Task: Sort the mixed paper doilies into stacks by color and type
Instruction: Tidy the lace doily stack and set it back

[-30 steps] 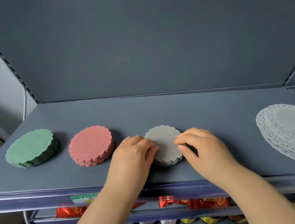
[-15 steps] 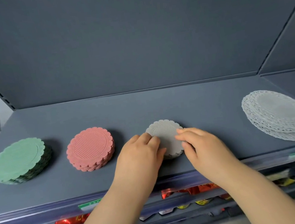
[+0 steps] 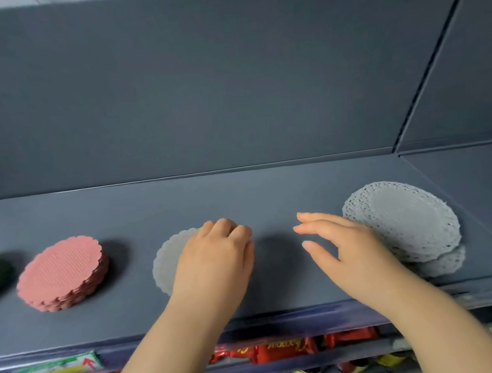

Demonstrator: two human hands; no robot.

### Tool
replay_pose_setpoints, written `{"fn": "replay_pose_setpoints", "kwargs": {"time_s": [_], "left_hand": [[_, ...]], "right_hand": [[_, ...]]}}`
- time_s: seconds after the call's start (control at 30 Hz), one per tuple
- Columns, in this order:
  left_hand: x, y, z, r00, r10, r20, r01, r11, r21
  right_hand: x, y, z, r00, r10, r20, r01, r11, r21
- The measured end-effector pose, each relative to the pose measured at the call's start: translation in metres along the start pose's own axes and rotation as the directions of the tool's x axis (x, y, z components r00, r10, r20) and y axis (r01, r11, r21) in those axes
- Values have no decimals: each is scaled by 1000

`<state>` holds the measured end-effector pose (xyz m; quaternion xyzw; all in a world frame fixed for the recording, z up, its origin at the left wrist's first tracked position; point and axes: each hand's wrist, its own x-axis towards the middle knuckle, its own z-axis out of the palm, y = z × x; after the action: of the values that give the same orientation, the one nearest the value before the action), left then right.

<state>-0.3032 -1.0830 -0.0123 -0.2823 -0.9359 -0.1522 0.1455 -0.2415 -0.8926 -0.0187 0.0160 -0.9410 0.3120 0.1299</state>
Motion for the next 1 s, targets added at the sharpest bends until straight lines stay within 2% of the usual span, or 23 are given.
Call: {"fn": "replay_pose_setpoints", "kwargs": {"time_s": [0.23,0.37,0.47,0.6,0.7,0.83,1.0], "left_hand": [[44,114,51,999,23,27,-23,999,-22],[54,156,79,997,-41,70,45,997,-56],[58,173,92,992,-76,100,78,997,-19],[65,178,101,979,-114,166,108,993,40],[68,175,103,976,-110,189,87,988,124],[69,181,103,967,-130,221,81,972,221],[70,187,105,960,-147,237,79,959,272]], "right_hand": [[-3,103,-87,998,49,-33,-51,998,-38],[-5,146,-112,985,169,-42,-172,982,-82],[-4,170,-121,965,261,33,-256,961,-108],[3,192,-128,912,378,157,-395,914,92],[13,200,-130,872,419,252,-478,841,254],[26,205,-134,845,415,338,-502,833,232],[36,212,-142,804,345,484,-561,711,425]]}}
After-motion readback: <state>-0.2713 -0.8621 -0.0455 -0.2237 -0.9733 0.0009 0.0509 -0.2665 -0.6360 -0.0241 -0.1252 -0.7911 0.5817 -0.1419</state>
